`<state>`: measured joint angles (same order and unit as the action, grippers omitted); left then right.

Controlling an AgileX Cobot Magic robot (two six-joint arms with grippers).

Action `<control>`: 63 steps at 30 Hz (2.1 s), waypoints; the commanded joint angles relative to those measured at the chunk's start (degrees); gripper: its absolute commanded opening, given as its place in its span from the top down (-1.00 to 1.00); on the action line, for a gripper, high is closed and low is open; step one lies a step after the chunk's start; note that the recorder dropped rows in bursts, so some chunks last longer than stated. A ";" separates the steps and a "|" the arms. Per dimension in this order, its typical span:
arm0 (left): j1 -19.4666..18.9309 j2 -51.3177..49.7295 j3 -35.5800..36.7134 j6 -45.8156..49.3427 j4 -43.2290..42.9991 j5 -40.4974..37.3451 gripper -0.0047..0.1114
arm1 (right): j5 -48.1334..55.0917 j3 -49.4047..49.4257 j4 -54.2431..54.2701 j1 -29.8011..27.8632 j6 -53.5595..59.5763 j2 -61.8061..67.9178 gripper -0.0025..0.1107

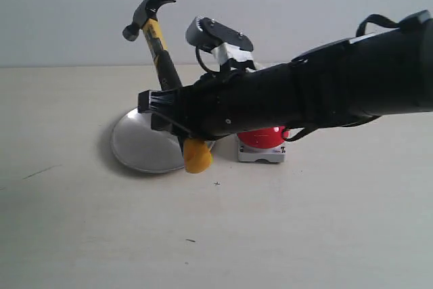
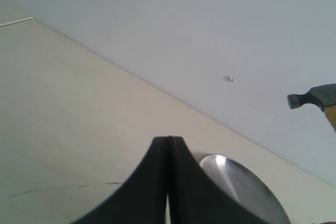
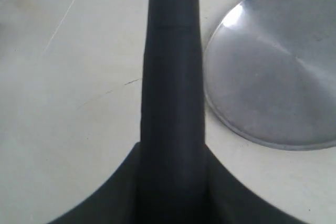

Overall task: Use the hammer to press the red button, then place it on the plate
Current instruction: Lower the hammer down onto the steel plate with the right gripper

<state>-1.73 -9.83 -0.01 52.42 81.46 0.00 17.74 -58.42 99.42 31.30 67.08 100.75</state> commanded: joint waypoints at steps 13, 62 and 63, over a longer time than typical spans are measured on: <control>-0.13 0.40 0.01 0.30 -0.06 0.00 0.92 | -21.17 -4.98 0.53 0.01 2.29 3.36 0.96; -0.13 0.40 0.01 0.33 -0.06 0.31 0.92 | -37.56 -4.84 -131.66 3.72 -152.81 9.48 0.96; -0.13 0.40 0.01 0.33 -0.06 0.31 0.92 | -37.56 -4.84 -131.66 3.43 -154.14 9.48 0.96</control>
<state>-1.73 -9.83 -0.01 52.50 81.46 0.32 -16.62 -62.06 -31.10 35.91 -83.80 111.14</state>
